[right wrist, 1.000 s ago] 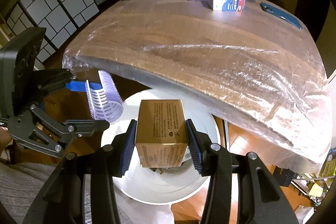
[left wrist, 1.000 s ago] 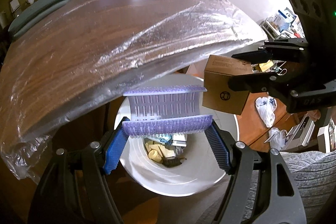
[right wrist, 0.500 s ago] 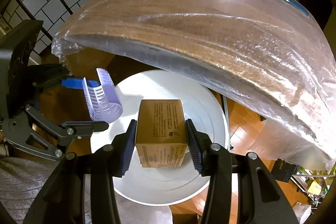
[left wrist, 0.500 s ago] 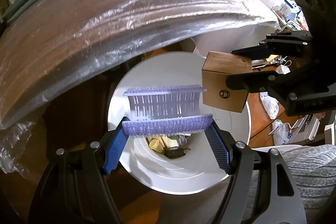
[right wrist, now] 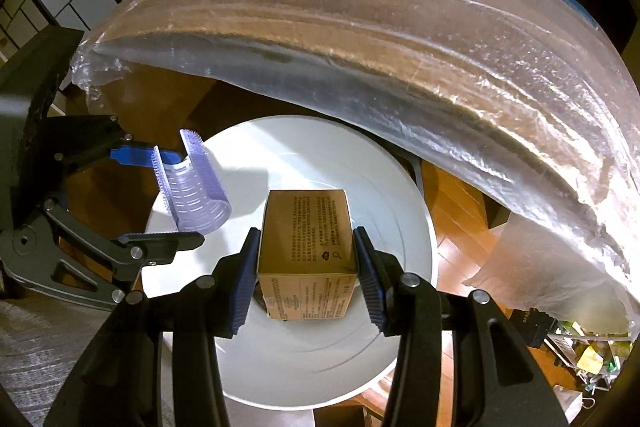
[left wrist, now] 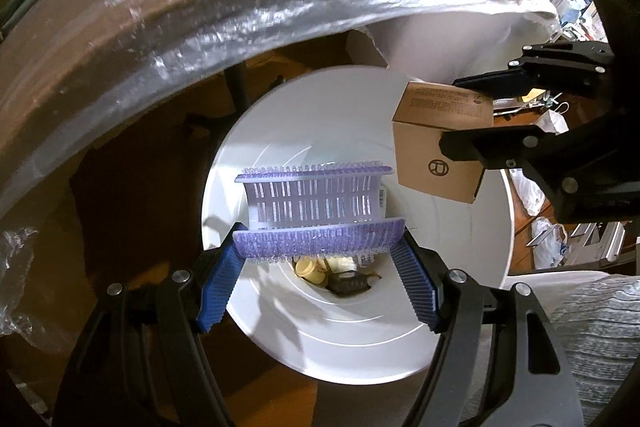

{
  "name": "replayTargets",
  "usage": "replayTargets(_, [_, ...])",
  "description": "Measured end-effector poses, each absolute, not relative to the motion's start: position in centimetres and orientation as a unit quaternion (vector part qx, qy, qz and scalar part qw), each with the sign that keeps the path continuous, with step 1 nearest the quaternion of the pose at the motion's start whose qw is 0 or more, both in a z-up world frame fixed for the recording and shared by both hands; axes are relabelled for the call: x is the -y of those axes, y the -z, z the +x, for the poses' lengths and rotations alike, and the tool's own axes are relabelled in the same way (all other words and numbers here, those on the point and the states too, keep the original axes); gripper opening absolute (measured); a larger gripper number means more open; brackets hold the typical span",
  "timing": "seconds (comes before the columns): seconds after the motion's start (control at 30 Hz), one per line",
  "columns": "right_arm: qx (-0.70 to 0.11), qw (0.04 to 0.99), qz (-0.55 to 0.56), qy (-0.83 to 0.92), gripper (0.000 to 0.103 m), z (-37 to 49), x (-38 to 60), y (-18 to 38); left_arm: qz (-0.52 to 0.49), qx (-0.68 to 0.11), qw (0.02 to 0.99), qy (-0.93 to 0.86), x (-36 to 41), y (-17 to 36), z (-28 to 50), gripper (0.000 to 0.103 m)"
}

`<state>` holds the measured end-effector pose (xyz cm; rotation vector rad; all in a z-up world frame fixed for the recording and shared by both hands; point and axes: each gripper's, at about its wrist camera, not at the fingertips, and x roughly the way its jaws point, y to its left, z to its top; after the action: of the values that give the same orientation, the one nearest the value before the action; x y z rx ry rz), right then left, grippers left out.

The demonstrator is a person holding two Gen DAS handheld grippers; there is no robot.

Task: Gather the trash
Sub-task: 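Open both tools to drop the roller and cardboard box into the bin, then move both tools back over the table toward the second roller and medicine box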

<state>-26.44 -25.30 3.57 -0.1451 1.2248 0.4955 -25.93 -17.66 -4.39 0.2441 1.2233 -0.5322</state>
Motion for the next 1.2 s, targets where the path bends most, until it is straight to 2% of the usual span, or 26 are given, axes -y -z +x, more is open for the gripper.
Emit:
replayTargets(0.63, [-0.571, 0.787, -0.089, -0.216, 0.047, -26.2, 24.8, -1.3, 0.121, -0.575, 0.775, 0.233, 18.4, 5.6, -24.9, 0.073])
replayTargets(0.67, [-0.571, 0.787, -0.089, -0.214, 0.051, -26.2, 24.7, -1.4, 0.121, -0.574, 0.777, 0.229, 18.4, 5.6, -24.8, 0.074])
replayTargets(0.7, [-0.57, 0.789, -0.087, -0.213, 0.066, -26.3, 24.8, -1.4, 0.121, -0.575, 0.777, 0.227, 18.3, 5.5, -24.8, 0.075])
replayTargets(0.77, [-0.563, 0.796, -0.081, -0.207, 0.076, -26.5, 24.9, -1.7, 0.116, -0.574, 0.778, 0.226, 17.9, 5.3, -24.7, 0.08])
replayTargets(0.9, [-0.56, 0.799, -0.077, -0.204, 0.076, -26.8, 25.0, -1.9, 0.107, -0.569, 0.783, 0.227, 17.5, 4.8, -24.8, 0.087])
replayTargets(1.2, [-0.541, 0.813, -0.071, -0.202, 0.081, -27.8, 25.8, -4.2, 0.099, -0.552, 0.795, 0.231, 16.8, 2.9, -25.3, 0.09])
